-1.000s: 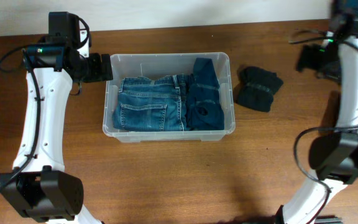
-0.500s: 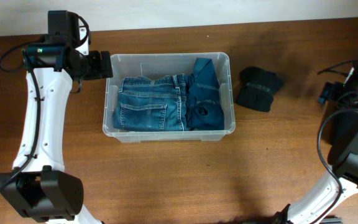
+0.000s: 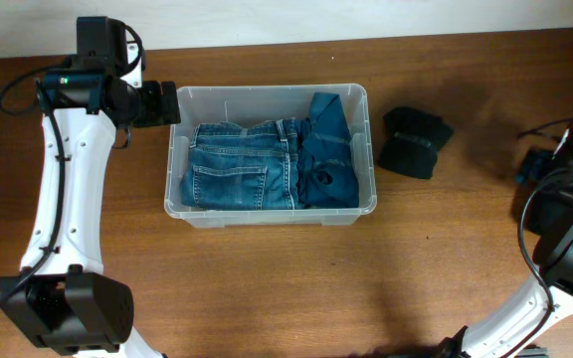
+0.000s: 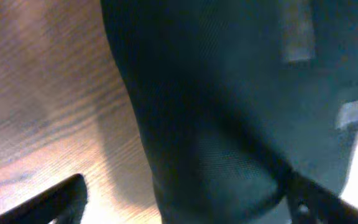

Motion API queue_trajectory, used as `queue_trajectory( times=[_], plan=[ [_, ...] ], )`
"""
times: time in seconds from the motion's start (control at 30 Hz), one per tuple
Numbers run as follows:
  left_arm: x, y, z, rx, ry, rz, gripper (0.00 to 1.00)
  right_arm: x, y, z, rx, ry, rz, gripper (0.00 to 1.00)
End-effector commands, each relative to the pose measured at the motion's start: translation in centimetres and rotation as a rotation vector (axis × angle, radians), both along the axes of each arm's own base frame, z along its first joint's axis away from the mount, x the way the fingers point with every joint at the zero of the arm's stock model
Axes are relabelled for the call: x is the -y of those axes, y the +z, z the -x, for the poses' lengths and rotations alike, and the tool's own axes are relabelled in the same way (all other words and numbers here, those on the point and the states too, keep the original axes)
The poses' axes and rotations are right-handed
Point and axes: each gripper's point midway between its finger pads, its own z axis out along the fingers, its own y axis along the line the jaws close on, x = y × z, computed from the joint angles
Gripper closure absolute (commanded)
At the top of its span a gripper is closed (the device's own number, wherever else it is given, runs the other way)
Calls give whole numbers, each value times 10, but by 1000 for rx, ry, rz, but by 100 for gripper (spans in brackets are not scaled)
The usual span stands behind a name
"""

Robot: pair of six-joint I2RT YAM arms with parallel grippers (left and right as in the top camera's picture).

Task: Pack container
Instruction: 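Reach the right gripper to the black folded garment and grasp it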

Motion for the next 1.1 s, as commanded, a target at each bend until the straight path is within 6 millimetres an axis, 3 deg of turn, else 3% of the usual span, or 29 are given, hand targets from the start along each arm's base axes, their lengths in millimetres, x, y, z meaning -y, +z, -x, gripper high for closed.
queue_trajectory(
  times=[0.0,0.07,0.13,0.17,0.23,0.4,0.5,0.6,0.67,0.7,0.87,0.97,1.0,1.07],
  plan=[
    [-4,-3,-1,-7,-9,-28,1,-4,-16,9,-25,-4,-19,31],
    [-6,-3,-1,-8,-5,-35,0,-3,-17,9,-21,-23,-14,50],
    [-6,-3,-1,-8,-3,-38,1,-2,-16,8,-11,-46,-8,60],
    [-6,-3,-1,-7,-3,-38,1,0,-16,9,-5,-75,-7,77],
    [-6,-3,-1,-8,-3,-38,1,0,-16,10,-3,-95,-7,96],
    [-6,-3,-1,-8,-3,-38,1,-4,-13,8,13,-102,-32,96],
    [-6,-3,-1,-7,-3,-38,0,-16,0,-7,88,-92,-113,96],
    [-6,-3,-1,-7,-3,-38,1,-56,40,-48,294,31,-354,96],
    [-6,-3,-1,-7,-3,-37,1,-82,77,-69,417,112,-484,96],
    [-6,-3,-1,-7,-3,-37,1,-97,107,-80,494,151,-549,96],
    [-6,-3,-1,-7,-3,-37,1,-145,193,-98,671,320,-670,96],
    [-6,-3,-1,-7,-3,-38,1,-192,240,-100,753,480,-752,96],
    [-6,-3,-1,-6,-3,-38,1,-219,256,-100,761,557,-765,96],
    [-6,-3,-1,-6,-3,-38,1,-256,269,-99,758,652,-779,96]
  ],
)
